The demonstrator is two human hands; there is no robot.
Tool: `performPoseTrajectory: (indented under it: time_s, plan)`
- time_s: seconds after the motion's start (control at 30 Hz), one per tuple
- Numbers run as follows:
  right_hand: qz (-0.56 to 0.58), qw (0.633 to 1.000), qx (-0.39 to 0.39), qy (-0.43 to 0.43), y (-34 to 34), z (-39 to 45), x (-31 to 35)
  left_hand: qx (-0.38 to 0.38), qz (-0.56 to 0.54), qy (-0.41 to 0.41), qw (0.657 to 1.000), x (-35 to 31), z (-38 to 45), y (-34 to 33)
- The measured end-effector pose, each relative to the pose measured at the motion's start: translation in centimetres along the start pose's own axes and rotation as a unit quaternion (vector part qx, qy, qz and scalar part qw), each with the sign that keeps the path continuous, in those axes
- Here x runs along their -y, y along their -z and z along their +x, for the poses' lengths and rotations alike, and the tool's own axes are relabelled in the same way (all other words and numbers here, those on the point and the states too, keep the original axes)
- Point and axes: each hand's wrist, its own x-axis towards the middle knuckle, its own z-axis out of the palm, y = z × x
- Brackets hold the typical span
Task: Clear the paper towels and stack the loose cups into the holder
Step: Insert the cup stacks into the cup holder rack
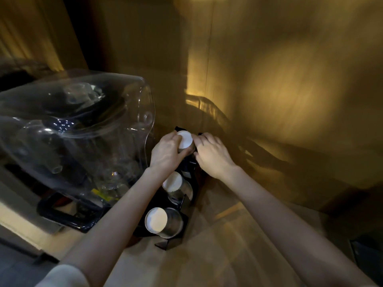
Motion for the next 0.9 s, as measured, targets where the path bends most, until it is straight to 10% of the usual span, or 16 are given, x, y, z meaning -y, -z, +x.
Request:
performPoseTrajectory:
  time_s: [0.33,0.9]
  plan:
    - [-0.036,0.998,-0.008,-0.044,3.0,-8.6,-2.3,-0.003,0.027,-0.174,0.984,-7.2,-4.6,-1.0]
    - [0.022,0.898,0.011,-0.440,1.1,-33.8,-9.9,0.234,-0.044,-0.343,0.909,-22.3,-17.1,-15.2]
